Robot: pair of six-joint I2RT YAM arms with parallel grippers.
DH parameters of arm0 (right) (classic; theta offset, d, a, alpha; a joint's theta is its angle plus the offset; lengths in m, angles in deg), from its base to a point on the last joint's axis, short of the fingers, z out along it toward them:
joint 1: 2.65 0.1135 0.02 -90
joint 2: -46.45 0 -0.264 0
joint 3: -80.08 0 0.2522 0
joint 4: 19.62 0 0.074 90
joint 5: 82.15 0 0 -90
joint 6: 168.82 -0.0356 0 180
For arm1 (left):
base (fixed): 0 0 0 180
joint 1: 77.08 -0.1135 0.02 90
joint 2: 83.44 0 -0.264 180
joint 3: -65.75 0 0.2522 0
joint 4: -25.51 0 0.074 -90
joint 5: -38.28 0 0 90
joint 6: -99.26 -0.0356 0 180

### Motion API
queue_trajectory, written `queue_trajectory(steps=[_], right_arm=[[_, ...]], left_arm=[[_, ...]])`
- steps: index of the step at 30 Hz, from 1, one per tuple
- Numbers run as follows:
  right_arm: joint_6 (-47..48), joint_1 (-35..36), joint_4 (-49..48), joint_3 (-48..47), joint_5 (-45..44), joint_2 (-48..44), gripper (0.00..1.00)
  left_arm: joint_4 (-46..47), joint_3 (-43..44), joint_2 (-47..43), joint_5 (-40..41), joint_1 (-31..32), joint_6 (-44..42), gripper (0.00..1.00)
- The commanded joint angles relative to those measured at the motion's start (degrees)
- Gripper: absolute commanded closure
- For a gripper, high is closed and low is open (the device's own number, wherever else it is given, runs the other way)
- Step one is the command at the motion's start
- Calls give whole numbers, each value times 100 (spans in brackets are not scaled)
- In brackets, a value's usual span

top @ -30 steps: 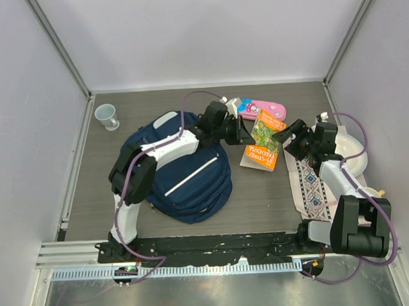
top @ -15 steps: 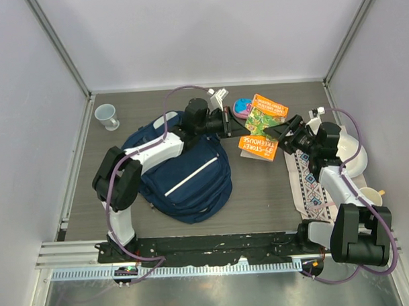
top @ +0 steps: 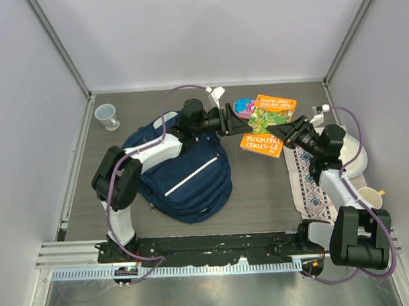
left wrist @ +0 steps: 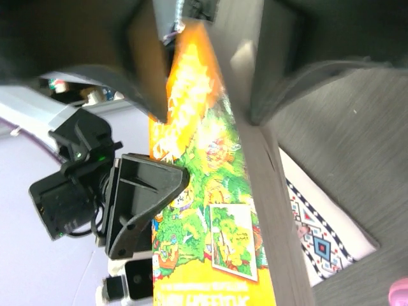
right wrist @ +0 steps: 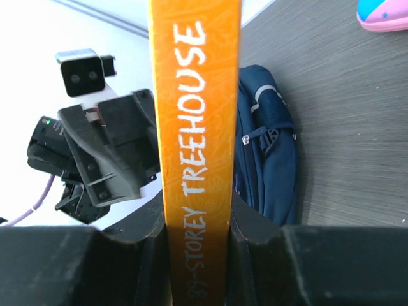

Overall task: Pack the student bag
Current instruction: Pick up the book from the center of the board.

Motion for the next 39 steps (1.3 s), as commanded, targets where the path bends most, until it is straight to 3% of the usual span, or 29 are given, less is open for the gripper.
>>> queue_trajectory(steps=[1,5,6,18,24,31,34,39], right_arm=[[-56,12,-220,-70,42,-297,99],[-100,21,-307,-140,121,-368,99],[-265,12,-438,-141,199,-360,99],[-2463,433,-3830,-149,1403,351,99],[-2535,969,-4183,-140,1386,730,99],[-2455,1532,-4385,-404,1536,1038,99],[-2438,1550,-4403,-422,1510,1169,99],[-2420,1550,-4351,-378,1395,1415,97]], left_arm=[[-375,-95,-659,394,-9,-634,31],[-1125,-183,-1002,922,-62,-1179,11],[-1265,-218,-1055,1062,-80,-1276,1],[-890,-87,-1240,949,-282,-1101,1],[6,-411,-1372,729,-282,-741,1],[183,-622,-1557,492,-282,-820,0],[219,-737,-1653,518,-282,-829,15],[0,-895,-1864,641,-291,-960,66]])
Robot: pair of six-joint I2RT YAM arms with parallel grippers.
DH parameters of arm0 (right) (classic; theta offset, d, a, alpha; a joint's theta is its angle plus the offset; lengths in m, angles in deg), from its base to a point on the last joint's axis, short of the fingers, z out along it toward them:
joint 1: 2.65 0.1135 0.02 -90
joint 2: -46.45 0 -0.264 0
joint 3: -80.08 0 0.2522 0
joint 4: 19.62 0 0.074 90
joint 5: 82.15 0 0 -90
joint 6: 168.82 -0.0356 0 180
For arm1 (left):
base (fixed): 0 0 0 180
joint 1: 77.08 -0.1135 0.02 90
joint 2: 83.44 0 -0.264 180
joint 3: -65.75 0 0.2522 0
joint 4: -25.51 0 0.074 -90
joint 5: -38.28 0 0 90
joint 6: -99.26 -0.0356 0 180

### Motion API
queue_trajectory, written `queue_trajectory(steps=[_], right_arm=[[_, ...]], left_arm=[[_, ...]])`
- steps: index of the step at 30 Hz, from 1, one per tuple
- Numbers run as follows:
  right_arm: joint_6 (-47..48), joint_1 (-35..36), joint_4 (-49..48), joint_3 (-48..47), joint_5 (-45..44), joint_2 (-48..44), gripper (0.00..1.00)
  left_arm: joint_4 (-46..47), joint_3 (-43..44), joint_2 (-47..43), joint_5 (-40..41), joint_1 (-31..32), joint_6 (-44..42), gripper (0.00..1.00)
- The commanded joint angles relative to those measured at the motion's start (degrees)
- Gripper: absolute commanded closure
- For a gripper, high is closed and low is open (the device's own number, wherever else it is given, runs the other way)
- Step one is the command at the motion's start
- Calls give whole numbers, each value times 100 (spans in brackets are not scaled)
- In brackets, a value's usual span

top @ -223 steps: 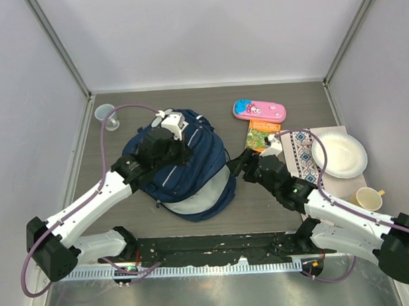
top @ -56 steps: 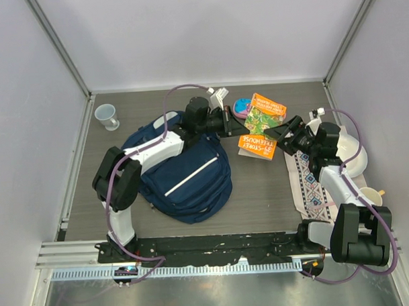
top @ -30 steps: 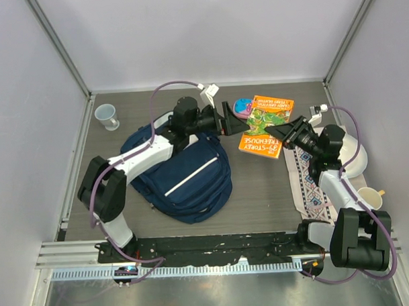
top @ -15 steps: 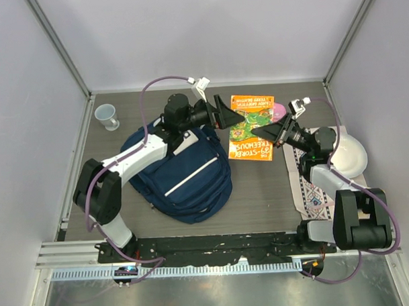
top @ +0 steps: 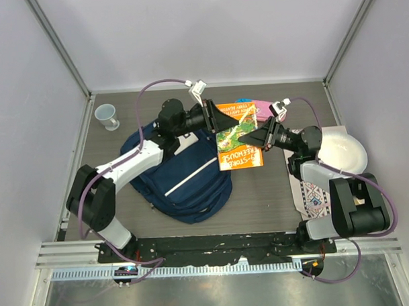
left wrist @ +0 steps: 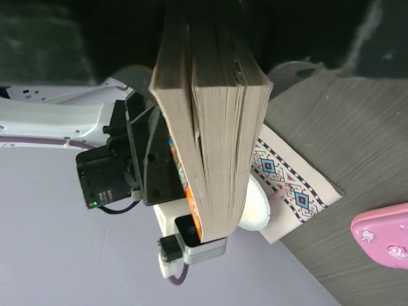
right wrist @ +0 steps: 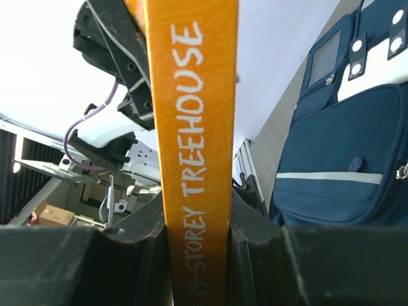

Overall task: Pack the student bag
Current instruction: Pick up the book from the center of the board.

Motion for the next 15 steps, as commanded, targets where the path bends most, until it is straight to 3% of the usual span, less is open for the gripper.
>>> queue_trajectory(steps=[1,2,3,4,5,8,9,10,12,13,15], right_arm=[[-31,25,-582,-279,-124,120,96],[-31,25,-565,-280,-132,137,95],[-5,33,-521,-280,-141,172,82],[108,25,-364,-306,-159,173,77],[188,16,-258,-315,-176,173,73],[1097,25,899,-367,-378,-90,47],[1503,25,1442,-411,-492,-222,36],[1959,16,2918,-559,-832,-545,30],[3746,51,4744,-849,-1535,-942,19],[4227,51,6049,-1112,-2383,-1100,17],[4695,51,6570,-1176,-2916,-1479,14]], left_arm=[[126,-102,-400,88,-9,-289,74],[30,-136,-417,115,-9,-325,88],[-24,-145,-479,141,-9,-360,95],[-76,-163,-514,194,-9,-395,100],[-129,-207,-558,299,-9,-483,100],[-514,-312,-795,771,-17,-702,100],[-629,-356,-865,939,-17,-764,100],[-735,-383,-1066,1124,-17,-843,100],[-1095,-506,-1295,1842,-35,-957,100],[-1236,-532,-1401,2134,-52,-976,100],[-1500,-672,-1761,2818,-105,-993,100]])
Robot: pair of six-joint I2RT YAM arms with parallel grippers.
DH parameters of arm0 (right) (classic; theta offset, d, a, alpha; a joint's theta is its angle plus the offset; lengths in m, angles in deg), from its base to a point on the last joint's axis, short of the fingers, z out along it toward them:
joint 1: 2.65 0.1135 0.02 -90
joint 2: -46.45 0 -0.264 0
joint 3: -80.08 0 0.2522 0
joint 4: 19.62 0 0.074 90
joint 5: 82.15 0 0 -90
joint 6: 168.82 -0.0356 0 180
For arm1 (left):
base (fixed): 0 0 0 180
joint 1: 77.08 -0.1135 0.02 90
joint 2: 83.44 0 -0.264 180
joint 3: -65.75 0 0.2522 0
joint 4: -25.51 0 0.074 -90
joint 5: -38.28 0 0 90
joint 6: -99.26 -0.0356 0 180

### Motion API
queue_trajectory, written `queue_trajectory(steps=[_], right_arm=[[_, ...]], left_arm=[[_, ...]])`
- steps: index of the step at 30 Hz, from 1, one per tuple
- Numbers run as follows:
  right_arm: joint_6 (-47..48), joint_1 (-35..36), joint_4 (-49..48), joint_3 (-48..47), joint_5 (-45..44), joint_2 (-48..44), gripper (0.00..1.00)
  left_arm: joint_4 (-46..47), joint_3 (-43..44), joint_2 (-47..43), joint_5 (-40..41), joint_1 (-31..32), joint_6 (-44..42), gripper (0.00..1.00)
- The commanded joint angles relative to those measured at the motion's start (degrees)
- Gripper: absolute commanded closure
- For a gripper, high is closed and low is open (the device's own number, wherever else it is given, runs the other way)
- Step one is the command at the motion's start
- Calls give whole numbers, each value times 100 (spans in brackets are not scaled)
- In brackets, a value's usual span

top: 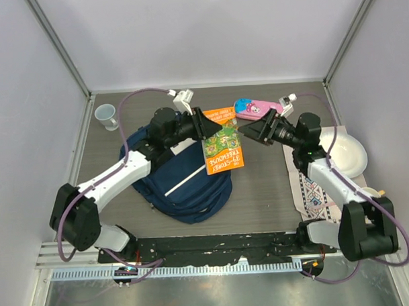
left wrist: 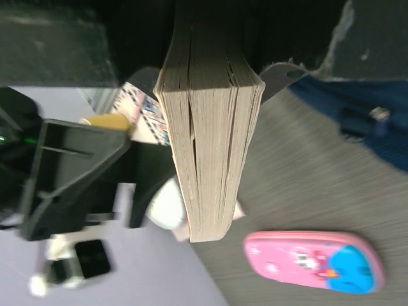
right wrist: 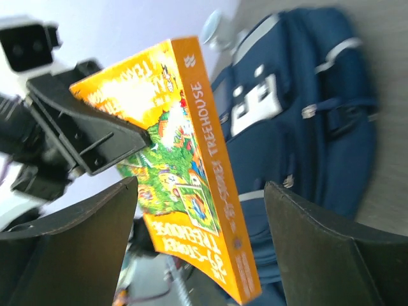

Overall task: Pack the student bag
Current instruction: Pick up the book from the center of the board.

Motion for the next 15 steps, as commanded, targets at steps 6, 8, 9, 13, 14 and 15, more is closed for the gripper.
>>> queue_trajectory(steps=[6,8,9,13,14,15], right_arm=[[1645,7,2656,-134,-1788,-1178,13],[1030,112,1945,226,-1569,-1196,12],[897,200,1786,297,-1576,-1187,12],[485,1077,1312,385,-1910,-1117,12],[352,1184,1144,411,-1971,-1108,12],[221,1290,943,455,-2059,-1099,12]], left_arm=[[43,-805,-1847,2676,-244,224,100],[315,-1069,-2067,2984,-261,496,100],[438,-1165,-2251,3055,-261,610,100],[931,-1508,-2446,3187,-270,1067,100],[1158,-1561,-2455,3161,-270,1138,100],[1247,-1605,-2464,3161,-270,1208,100]])
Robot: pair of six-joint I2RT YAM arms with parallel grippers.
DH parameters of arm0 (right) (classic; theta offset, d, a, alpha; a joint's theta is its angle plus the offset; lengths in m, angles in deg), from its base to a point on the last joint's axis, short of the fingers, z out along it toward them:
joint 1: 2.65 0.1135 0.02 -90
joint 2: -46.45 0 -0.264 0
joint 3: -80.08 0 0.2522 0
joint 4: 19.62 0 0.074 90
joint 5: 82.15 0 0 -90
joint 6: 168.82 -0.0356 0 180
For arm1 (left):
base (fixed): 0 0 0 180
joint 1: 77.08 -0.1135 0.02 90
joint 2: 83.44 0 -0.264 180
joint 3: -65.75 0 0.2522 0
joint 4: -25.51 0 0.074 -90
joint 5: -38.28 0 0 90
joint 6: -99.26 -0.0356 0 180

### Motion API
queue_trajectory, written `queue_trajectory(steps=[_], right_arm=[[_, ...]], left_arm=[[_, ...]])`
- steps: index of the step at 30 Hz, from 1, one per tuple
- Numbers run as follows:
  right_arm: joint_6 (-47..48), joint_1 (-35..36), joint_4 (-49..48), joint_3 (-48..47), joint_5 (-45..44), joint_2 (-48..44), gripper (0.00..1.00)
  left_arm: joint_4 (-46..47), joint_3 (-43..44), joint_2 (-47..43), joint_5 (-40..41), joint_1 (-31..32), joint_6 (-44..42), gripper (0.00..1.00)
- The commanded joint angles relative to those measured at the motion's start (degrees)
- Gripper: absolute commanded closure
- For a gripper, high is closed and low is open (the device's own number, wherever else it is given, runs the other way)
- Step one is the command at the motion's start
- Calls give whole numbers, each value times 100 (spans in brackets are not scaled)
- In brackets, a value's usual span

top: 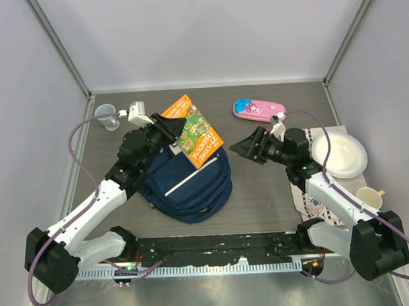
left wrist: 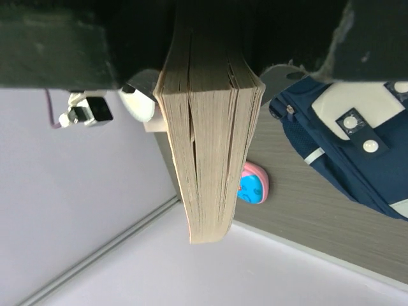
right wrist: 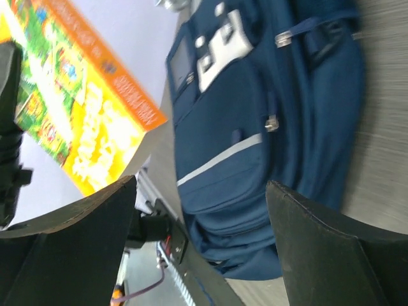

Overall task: Pack the student bag
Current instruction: Pick up the book from the center of the board.

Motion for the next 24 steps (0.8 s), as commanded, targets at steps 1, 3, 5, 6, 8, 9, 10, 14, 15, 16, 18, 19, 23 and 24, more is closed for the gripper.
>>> queue_trajectory(steps=[1,3,5,6,8,9,10,14,15,16,18,19,23,24], right_arm=[[-733,556,-1536,97,-353,13,12],[-1138,776,-1987,185,-466,66,12],[-1314,1029,-2331,194,-616,198,12],[-1323,1110,-2366,177,-686,233,12],[-1376,1250,-2480,159,-889,374,12],[-1472,1347,-2577,185,-933,426,12],[-1525,1374,-2743,194,-968,488,12],[-1745,1479,-3122,212,-1073,777,12],[-1771,1497,-3236,221,-1091,813,12],[-1867,1532,-3489,238,-1117,866,12],[-1929,1567,-3771,212,-1161,1015,13],[-1956,1620,-3869,194,-1162,1068,16],[-2035,1699,-4133,80,-1162,1288,21],[-2061,1717,-4246,63,-1170,1349,22]], left_arm=[[1372,-189,-160,320,-3,651,100],[1592,-277,-152,320,-3,879,100],[1970,-453,-108,302,-3,1151,100],[2084,-506,-81,285,-3,1257,100],[2436,-620,24,241,-3,1424,100],[2515,-629,59,180,-3,1512,100],[2612,-647,86,153,-3,1574,100],[2911,-735,165,109,-3,1732,100],[2972,-761,174,117,-3,1750,100],[3008,-770,182,117,-3,1785,100],[3008,-796,200,109,-3,1821,100],[3069,-822,226,117,-3,1882,100],[3157,-875,270,152,-3,1926,100],[3166,-875,288,126,-3,1926,100]])
